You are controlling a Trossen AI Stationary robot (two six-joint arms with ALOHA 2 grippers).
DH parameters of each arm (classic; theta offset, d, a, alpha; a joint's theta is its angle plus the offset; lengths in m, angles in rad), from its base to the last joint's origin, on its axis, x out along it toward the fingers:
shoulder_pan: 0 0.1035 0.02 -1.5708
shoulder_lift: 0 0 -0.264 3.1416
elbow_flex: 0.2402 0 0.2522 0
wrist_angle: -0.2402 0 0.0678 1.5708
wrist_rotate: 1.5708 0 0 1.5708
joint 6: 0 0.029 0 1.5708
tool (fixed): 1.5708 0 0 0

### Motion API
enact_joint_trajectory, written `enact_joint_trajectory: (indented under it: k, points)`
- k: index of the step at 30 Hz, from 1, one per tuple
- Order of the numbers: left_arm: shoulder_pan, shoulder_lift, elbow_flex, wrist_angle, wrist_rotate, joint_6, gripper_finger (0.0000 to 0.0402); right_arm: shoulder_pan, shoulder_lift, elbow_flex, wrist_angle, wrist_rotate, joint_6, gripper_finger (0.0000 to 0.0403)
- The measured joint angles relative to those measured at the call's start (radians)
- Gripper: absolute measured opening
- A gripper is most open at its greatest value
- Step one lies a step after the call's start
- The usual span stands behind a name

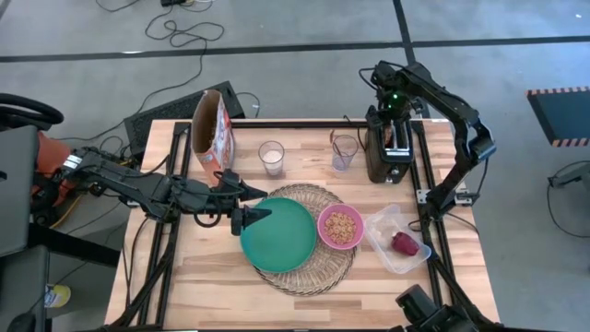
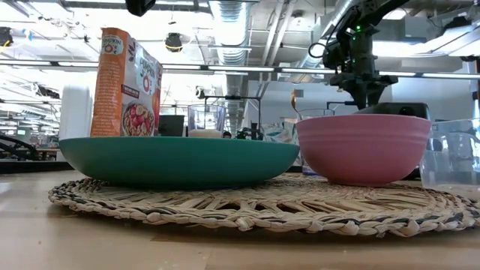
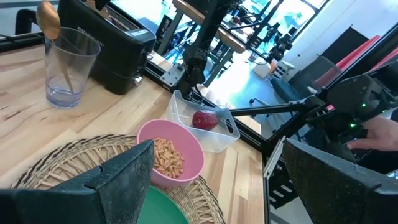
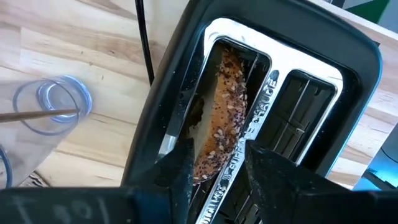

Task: Arrange a breakfast setting
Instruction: Put the toasted bagel on the green plate

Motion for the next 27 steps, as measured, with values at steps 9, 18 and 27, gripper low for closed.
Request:
enact_joint_trajectory:
  k: [9,18,27]
  points:
    - [0.0,0.0,0.0,0.0,0.0,0.0,0.0338,0.003,0.0,0.0,0.008,0.0,0.0,0.0156]
    - [0.0,0.0,0.0,0.001,0.001,0.0,0.0338,0.034,0.049,0.002,0.02,0.014,-0.012,0.0154]
    - [0.0,0.0,0.0,0.002,-0.011,-0.001,0.0338,0.032,0.048,0.002,0.03,0.014,-0.004,0.0118]
